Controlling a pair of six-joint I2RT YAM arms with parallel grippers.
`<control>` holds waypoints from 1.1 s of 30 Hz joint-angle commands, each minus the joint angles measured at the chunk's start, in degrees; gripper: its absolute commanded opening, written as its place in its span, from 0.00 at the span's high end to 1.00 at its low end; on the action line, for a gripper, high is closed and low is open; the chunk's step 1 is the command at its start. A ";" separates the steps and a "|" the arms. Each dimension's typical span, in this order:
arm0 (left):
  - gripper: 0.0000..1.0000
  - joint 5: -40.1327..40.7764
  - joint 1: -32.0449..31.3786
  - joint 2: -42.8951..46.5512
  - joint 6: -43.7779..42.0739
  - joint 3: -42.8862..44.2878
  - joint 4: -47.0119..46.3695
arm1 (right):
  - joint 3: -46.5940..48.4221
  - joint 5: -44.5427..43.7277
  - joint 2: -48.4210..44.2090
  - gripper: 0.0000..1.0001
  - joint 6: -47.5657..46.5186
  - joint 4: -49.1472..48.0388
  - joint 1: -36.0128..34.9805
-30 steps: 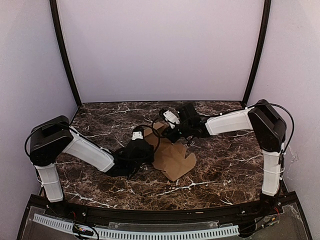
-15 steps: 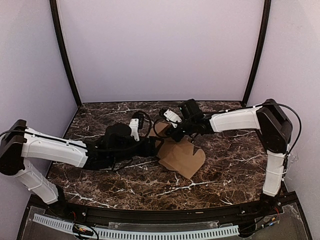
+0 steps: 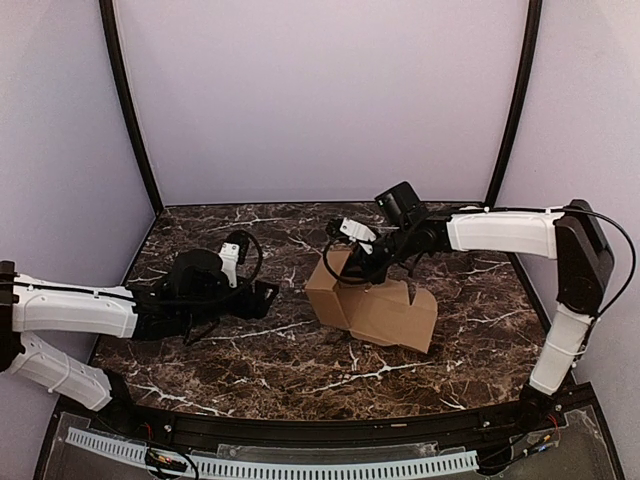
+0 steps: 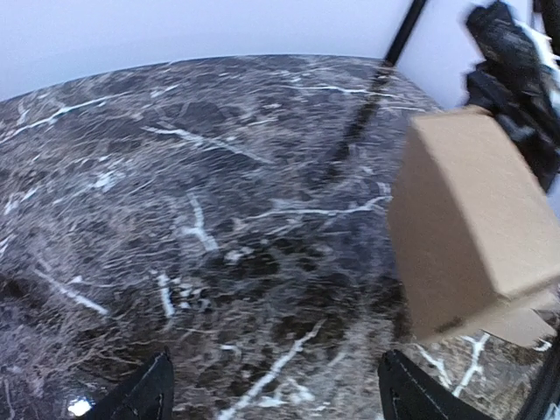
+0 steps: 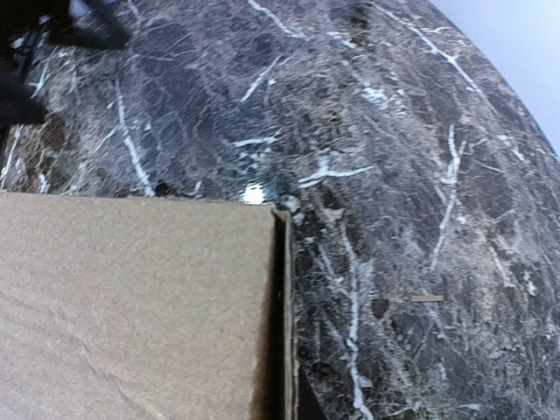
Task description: Fold the paper box
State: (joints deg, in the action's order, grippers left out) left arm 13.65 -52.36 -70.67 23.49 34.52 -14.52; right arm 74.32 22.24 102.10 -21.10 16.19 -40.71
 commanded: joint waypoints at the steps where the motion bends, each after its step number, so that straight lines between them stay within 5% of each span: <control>1: 0.20 3.73 4.17 -5.68 1.57 0.37 -0.93 | -0.38 8.43 0.98 0.93 -3.65 5.14 -1.94; 8: 0.23 -12.24 5.17 -20.34 -0.63 5.27 -15.52 | -0.67 8.37 1.92 0.93 -0.49 1.90 -4.80; 16: 0.24 -24.79 4.22 -27.01 3.03 6.79 -28.09 | -0.63 2.50 4.05 0.97 7.26 -3.67 -6.25; 30: 0.28 -30.55 3.10 -32.40 10.98 7.54 -36.33 | -1.54 -15.52 5.64 1.00 20.56 -15.97 -8.96; 33: 0.29 -26.64 3.23 -31.74 11.72 6.45 -34.04 | 2.11 -19.70 7.45 1.00 20.58 -13.66 -10.30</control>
State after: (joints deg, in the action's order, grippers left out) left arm -7.03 -46.61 -103.98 33.89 40.47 -43.09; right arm 72.07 13.21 105.93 -4.58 11.57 -49.06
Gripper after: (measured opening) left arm 0.712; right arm 0.028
